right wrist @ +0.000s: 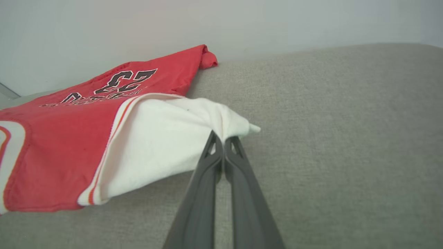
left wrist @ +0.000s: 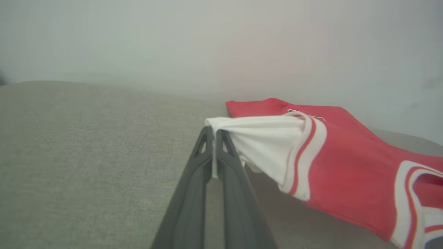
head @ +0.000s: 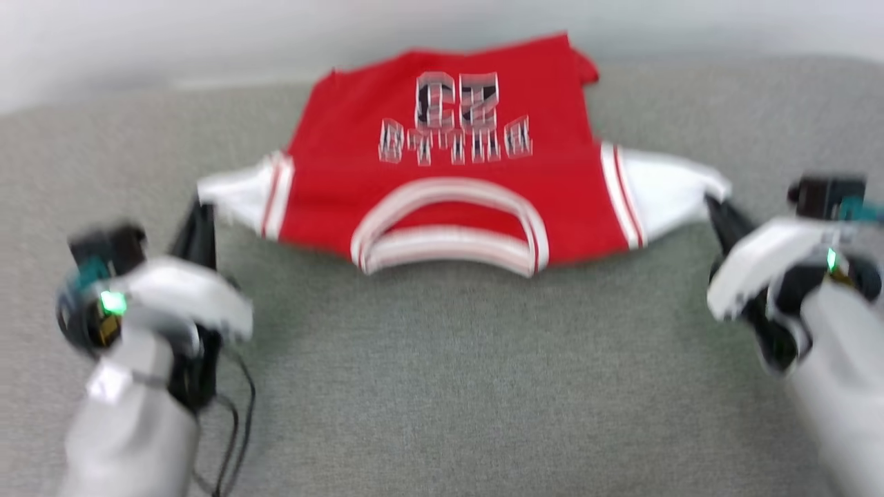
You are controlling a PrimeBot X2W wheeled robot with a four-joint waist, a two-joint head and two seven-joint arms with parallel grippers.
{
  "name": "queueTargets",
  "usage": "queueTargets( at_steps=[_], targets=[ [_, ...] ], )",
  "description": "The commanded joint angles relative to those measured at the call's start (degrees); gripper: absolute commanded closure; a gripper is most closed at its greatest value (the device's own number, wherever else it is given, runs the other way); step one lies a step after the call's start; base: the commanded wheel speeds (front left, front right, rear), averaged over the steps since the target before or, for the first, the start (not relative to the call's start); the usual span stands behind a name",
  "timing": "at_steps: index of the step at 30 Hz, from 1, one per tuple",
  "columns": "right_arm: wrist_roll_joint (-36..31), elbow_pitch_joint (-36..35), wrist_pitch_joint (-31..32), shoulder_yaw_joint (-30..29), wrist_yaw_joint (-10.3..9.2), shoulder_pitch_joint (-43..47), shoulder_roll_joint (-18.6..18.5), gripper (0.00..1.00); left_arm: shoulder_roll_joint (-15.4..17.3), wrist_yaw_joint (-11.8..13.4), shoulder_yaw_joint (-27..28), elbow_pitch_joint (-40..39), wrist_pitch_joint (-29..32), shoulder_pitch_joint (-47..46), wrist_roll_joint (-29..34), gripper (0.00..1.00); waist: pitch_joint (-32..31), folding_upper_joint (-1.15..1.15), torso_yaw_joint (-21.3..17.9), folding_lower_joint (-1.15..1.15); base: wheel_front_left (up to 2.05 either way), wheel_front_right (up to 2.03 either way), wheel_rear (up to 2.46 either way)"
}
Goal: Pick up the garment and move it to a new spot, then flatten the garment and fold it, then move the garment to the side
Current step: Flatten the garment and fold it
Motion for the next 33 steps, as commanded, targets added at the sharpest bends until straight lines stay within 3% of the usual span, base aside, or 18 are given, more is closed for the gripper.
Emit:
queueTargets(
  at_steps=[1,11,20,26,31,32,33],
  targets=[
    [0.9,-0.5,-0.6,0.2,-0.04,4.0,-0.9,1.0,-0.4,0.6,0.8,-1.8,-0.4,5.1,0.4,1.0,-6.1,0.0,0.7,0.01,0.0,0.0,0.0],
    [0.9,-7.2,-0.4,-2.5,-0.06,22.8,-2.1,1.0,-0.1,4.1,2.1,-13.0,0.8,27.3,-0.4,1.0,-14.2,0.0,1.2,0.01,0.0,0.0,0.0],
    [-3.3,-19.8,4.0,-11.7,-0.07,38.7,-0.6,1.0,1.2,8.4,2.9,-25.3,4.4,40.9,-1.4,1.0,-15.7,0.0,1.2,0.01,0.0,0.0,0.0],
    [-10.7,-36.8,14.8,-21.7,-0.06,53.3,4.7,1.0,1.4,10.9,2.8,-32.6,7.4,48.0,-2.3,1.0,-15.7,0.0,1.8,0.01,0.0,0.0,0.0],
    [-15.8,-45.1,22.2,-25.3,-0.06,57.9,9.3,1.0,0.7,10.9,1.3,-34.5,8.3,48.3,-2.0,1.0,-15.4,0.0,2.4,0.01,0.0,0.0,0.0],
    [-16.2,-46.4,22.7,-25.8,-0.06,57.8,10.1,0.82,0.6,10.7,0.9,-34.8,8.4,47.7,-1.8,1.0,-15.2,0.0,2.7,0.01,0.0,0.0,0.0],
    [-16.8,-47.2,23.2,-26.1,-0.04,57.7,10.5,0.24,0.5,10.7,0.4,-35.0,8.5,47.3,-1.7,1.0,-15.2,0.0,2.9,0.01,0.0,0.0,0.0]
  ],
)
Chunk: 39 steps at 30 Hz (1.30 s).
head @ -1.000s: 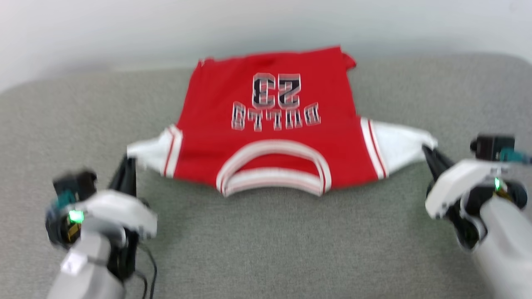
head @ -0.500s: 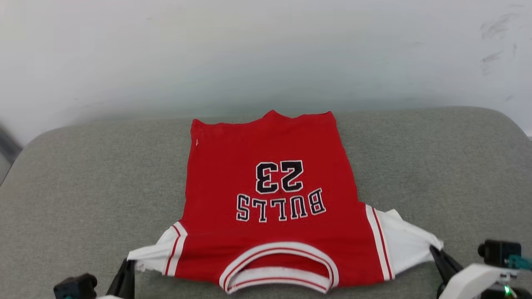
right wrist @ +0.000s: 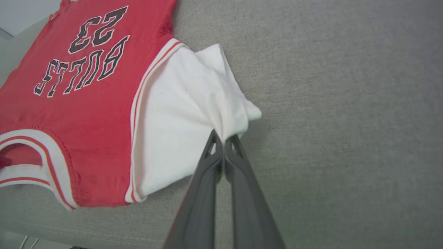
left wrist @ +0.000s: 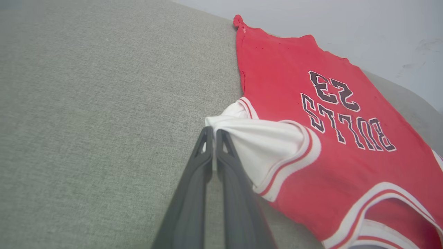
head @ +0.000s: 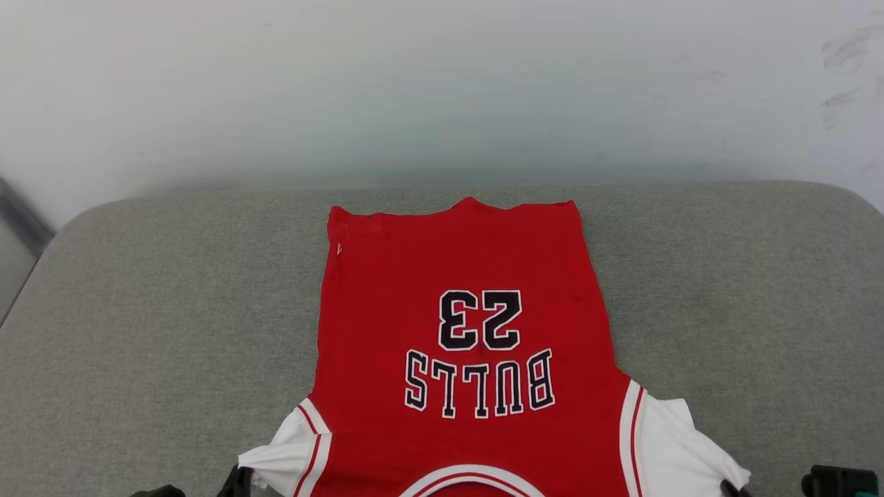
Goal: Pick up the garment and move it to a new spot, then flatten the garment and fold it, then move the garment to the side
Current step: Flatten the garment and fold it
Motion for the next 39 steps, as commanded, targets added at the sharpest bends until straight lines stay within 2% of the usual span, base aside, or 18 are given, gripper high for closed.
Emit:
queueTargets(
  at_steps=[1,5,9,12,18,24,29,34,39],
  targets=[
    [-0.9,-1.0,-0.1,-0.7,-0.04,-0.3,0.4,0.0,-0.3,-0.1,-0.3,-0.4,0.3,-1.1,0.3,1.0,0.2,0.0,0.4,0.01,0.0,0.0,0.0],
    [-1.3,-2.4,-2.8,-3.9,-0.03,-4.6,1.8,0.0,-1.1,0.0,-1.5,-0.9,0.2,-2.7,0.8,1.0,1.2,0.0,1.5,0.01,0.0,0.0,0.0],
    [-1.6,-0.6,-6.0,-6.2,-0.03,-12.1,2.1,0.0,-1.2,0.1,-2.4,-2.0,-0.1,-4.8,2.0,1.0,4.0,0.0,2.7,0.01,0.0,0.0,0.0],
    [-1.3,2.1,-7.4,-7.0,-0.03,-20.4,0.8,0.0,-1.5,0.3,-3.1,-3.8,-0.5,-7.3,3.2,1.0,8.2,0.0,3.9,0.01,0.0,0.0,0.0],
    [-0.6,11.5,-5.6,-5.9,-0.03,-39.0,-3.2,0.0,-2.8,-0.1,-4.8,-6.9,-1.9,-12.7,5.2,1.0,17.6,0.0,6.9,0.01,0.0,0.0,0.0],
    [-0.3,22.9,3.2,-3.2,-0.03,-57.4,-7.8,0.0,-4.8,-1.1,-7.9,-8.3,-3.5,-18.0,7.6,1.0,25.4,0.0,10.4,0.01,0.0,0.0,0.0],
    [-1.6,31.2,12.8,-0.2,-0.03,-68.1,-11.4,0.0,-5.9,-1.4,-9.8,-10.6,-4.0,-20.4,9.0,1.0,29.1,0.0,13.0,0.01,0.0,0.0,0.0],
    [-2.8,37.0,20.9,2.3,-0.03,-76.0,-12.8,0.0,-6.6,-1.5,-10.9,-13.0,-4.5,-21.7,9.7,1.0,32.3,0.0,15.4,0.01,0.0,0.0,0.0],
    [-3.5,40.1,25.7,4.5,-0.03,-80.2,-13.2,0.0,-7.1,-1.7,-11.4,-14.0,-5.0,-22.7,10.0,1.0,35.3,0.0,16.6,0.01,0.0,0.0,0.0]
  ],
)
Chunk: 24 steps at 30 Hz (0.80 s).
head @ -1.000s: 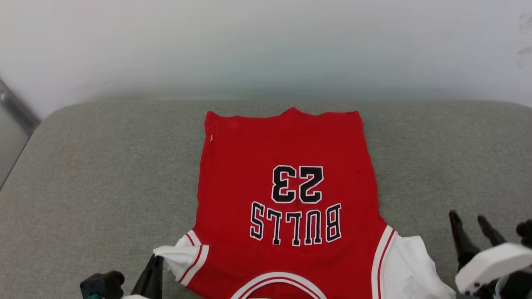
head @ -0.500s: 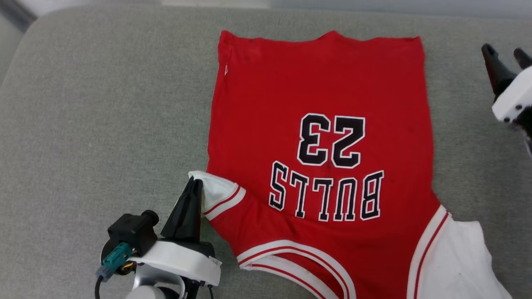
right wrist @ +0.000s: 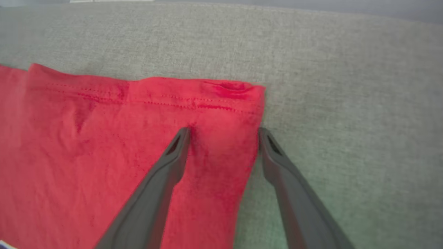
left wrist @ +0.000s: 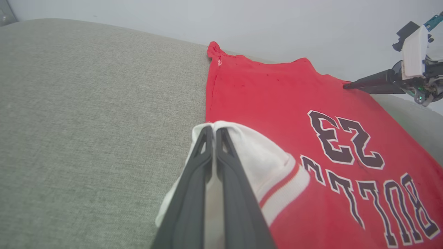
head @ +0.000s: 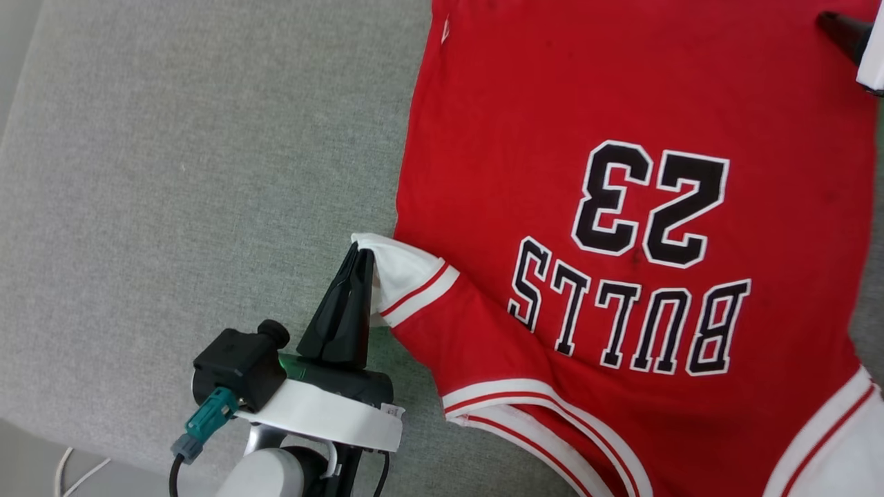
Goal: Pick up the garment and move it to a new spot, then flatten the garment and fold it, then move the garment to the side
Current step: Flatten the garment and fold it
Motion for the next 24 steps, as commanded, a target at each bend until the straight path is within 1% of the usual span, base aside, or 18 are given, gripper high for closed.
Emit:
queueTargets(
  at_steps=[1,6,7,9,12,16,19,20,23,24],
  targets=[
    [-0.2,1.4,1.3,0.6,-0.02,-0.8,-0.4,0.0,-0.4,-0.1,-0.1,-0.2,-0.4,-0.8,0.2,1.0,2.0,0.0,1.5,-0.02,0.0,0.0,0.0],
    [-0.1,6.5,7.4,1.5,-0.02,1.3,0.4,0.0,-0.7,0.0,-0.2,0.5,-0.8,-1.1,0.1,1.0,2.3,0.0,1.7,-0.02,0.0,0.0,0.0],
    [-0.5,7.1,8.2,1.3,-0.02,1.6,0.3,0.45,-0.7,0.0,-0.3,0.7,-0.8,-1.2,0.0,1.0,2.2,0.0,1.7,-0.02,0.0,0.0,0.0],
    [-1.4,8.2,9.4,0.9,-0.03,2.1,0.0,1.0,-0.8,0.0,-0.4,1.1,-0.8,-1.2,-0.1,1.0,1.8,0.0,1.8,-0.02,0.0,0.0,0.0],
    [-2.3,8.0,8.8,-0.1,-0.02,2.1,-0.6,1.0,-0.9,-0.3,-0.8,2.5,-0.5,-1.0,-0.6,1.0,-0.5,0.0,2.1,-0.02,0.0,0.0,0.0],
    [-3.2,6.8,6.9,-0.1,-0.03,2.1,-2.0,1.0,-0.4,-0.1,-0.4,4.2,-0.2,-0.2,-1.2,1.0,-4.1,0.0,1.8,-0.02,0.0,0.0,0.0],
    [-3.4,5.2,5.2,0.6,-0.04,2.7,-3.2,1.0,0.3,0.4,0.3,5.9,0.5,0.8,-1.8,1.0,-7.4,0.0,1.0,-0.02,0.0,0.0,0.0],
    [-3.4,5.2,5.2,0.6,-0.04,2.7,-3.2,1.0,0.3,0.4,0.3,5.9,0.5,0.8,-1.8,1.0,-7.4,0.0,1.0,-0.02,0.0,0.0,0.0],
    [-2.9,3.3,3.1,2.2,-0.03,5.4,-4.2,1.0,1.2,0.9,0.9,7.6,1.5,2.2,-2.5,1.0,-11.3,0.0,-0.2,-0.02,0.0,0.0,0.0],
    [-2.9,2.8,2.5,3.0,-0.03,6.8,-4.5,1.0,1.6,1.4,1.4,8.3,2.0,2.8,-2.7,1.0,-12.7,0.0,-0.8,-0.02,0.0,0.0,0.0]
  ],
)
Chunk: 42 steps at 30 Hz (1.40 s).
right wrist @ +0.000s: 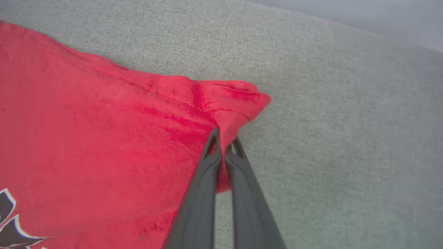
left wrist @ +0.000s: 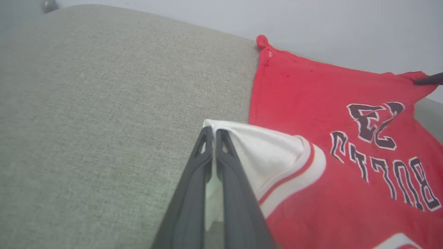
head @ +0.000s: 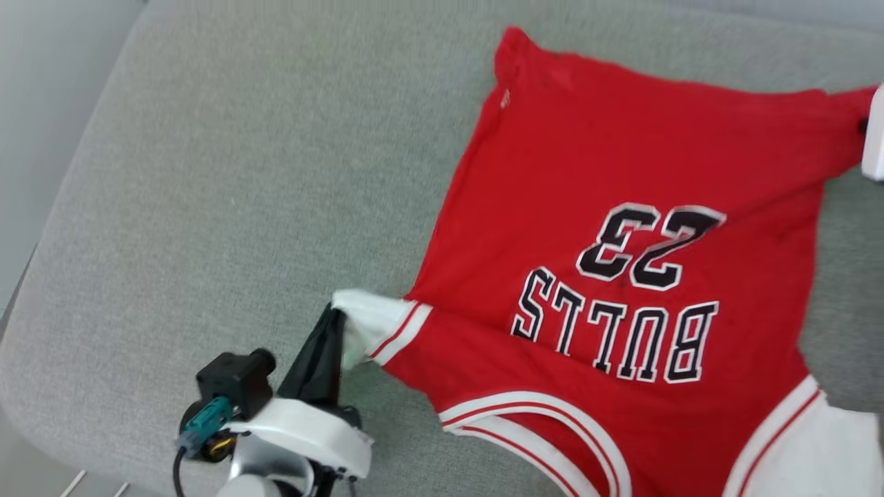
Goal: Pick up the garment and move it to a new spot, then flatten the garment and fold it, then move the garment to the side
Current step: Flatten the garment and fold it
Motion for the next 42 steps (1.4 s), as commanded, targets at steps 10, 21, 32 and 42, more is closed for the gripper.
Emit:
queueTargets(
  at_steps=[10,21,32,42],
  targets=[
    [6.8,-10.3,-3.3,2.1,-0.05,20.5,-3.3,1.0,5.3,2.5,3.3,2.4,4.2,6.9,-1.9,1.0,-14.4,0.0,-8.5,0.0,0.0,0.0,0.0],
    [9.9,-28.4,-2.0,-9.8,-0.04,51.0,1.4,1.0,8.0,5.6,5.6,1.4,7.6,13.7,-3.7,1.0,-20.5,0.0,-15.9,0.0,0.0,0.0,0.0],
    [7.5,-43.2,-0.5,-21.2,-0.04,73.2,17.9,0.36,9.1,6.0,5.4,0.2,9.6,16.0,-4.7,1.0,-21.9,0.0,-19.2,0.0,0.0,0.0,0.0],
    [6.1,-43.7,-27.0,-22.5,-0.03,68.5,20.8,0.0,9.7,5.6,4.8,-1.0,10.3,13.7,-4.4,1.0,-20.6,0.0,-19.3,0.0,0.0,0.0,0.0]
  ],
)
